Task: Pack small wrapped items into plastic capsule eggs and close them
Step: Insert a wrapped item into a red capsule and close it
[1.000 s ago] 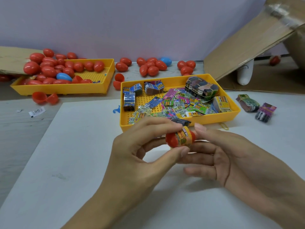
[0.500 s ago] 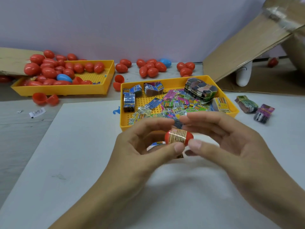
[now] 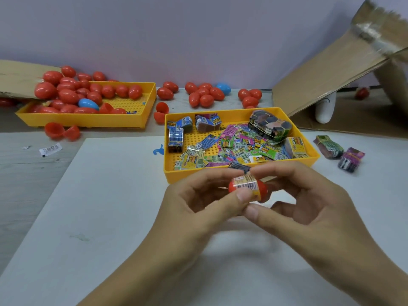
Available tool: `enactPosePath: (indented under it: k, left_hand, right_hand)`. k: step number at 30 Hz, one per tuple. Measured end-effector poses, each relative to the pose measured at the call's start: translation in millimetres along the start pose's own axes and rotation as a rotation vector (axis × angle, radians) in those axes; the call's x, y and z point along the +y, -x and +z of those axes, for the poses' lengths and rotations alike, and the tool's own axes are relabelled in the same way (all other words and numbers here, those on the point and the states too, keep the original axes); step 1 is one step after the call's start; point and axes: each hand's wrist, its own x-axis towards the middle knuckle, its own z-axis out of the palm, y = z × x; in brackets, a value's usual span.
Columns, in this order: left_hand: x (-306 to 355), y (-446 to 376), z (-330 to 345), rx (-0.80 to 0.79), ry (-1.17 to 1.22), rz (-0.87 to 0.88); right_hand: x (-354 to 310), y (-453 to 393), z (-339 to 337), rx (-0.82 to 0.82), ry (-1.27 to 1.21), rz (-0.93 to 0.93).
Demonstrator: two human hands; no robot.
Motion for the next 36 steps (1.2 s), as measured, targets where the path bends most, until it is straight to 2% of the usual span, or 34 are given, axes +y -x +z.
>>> enactPosePath:
  k: [5,9,12,17,20,23,25,27,29,32,36]
  left_hand:
    - [1.4,-4.4,-7.0,0.021,-0.027,0.076]
    - [1.4,-4.6,-4.4,0.021,-0.115,0.162]
    - [-0.7,-6.6,-7.1,0.028,-0.088,0.134]
    - [-6.4,-11.1,-11.1,0.049,-0.06,0.062]
    - [-9.9,-10.9,-9.6,0.018,-0.063,0.042]
    - [-13.2,-10.9,-7.2,0.001,-0.08,0.017]
    - [-14.4,-12.1,-6.8,0.007,-0.099,0.009]
    - [-13.4,-13.2,-6.8,0.009,-0.117,0.008]
    - [-11.6,-14.5,-7.1,-0.001,-0.134,0.0]
    - [-9.8,-14.3,-7.3,-0.003,-0.139,-0.022]
    - [-4.3,-12.5,-6.5,-0.002,-0.135,-0.011]
  right_hand:
    - [-4.3,-8.0,-1.2,0.007,-0.152,0.187]
    - [-5.7,-8.9,-1.1,0.018,-0.182,0.17]
    - [-9.3,-9.3,-3.0,0.126,-0.042,-0.008]
    - [-30.1,-26.7,-36.2,0.364,0.677,-0.564]
    - [-51.6,-47.2,-76.5,0.481,0.807,-0.659]
    - [-83.2,-73.9,-121.0,0.563,0.784,-0.558]
    - [-97.2,-92.7,-155.5,0.651,0.958,-0.513]
    - [-103.7,-106.2,-183.4,0.637,1.201,-0.298]
    - [-104.2,-105.9,-192.3,0.588,1.292,-0.033]
    - [-97.8,-85.8,-166.6,0.579,1.2,-0.07]
    - [-68.8,-53.9,-98.8,0.326,0.815,-0.092]
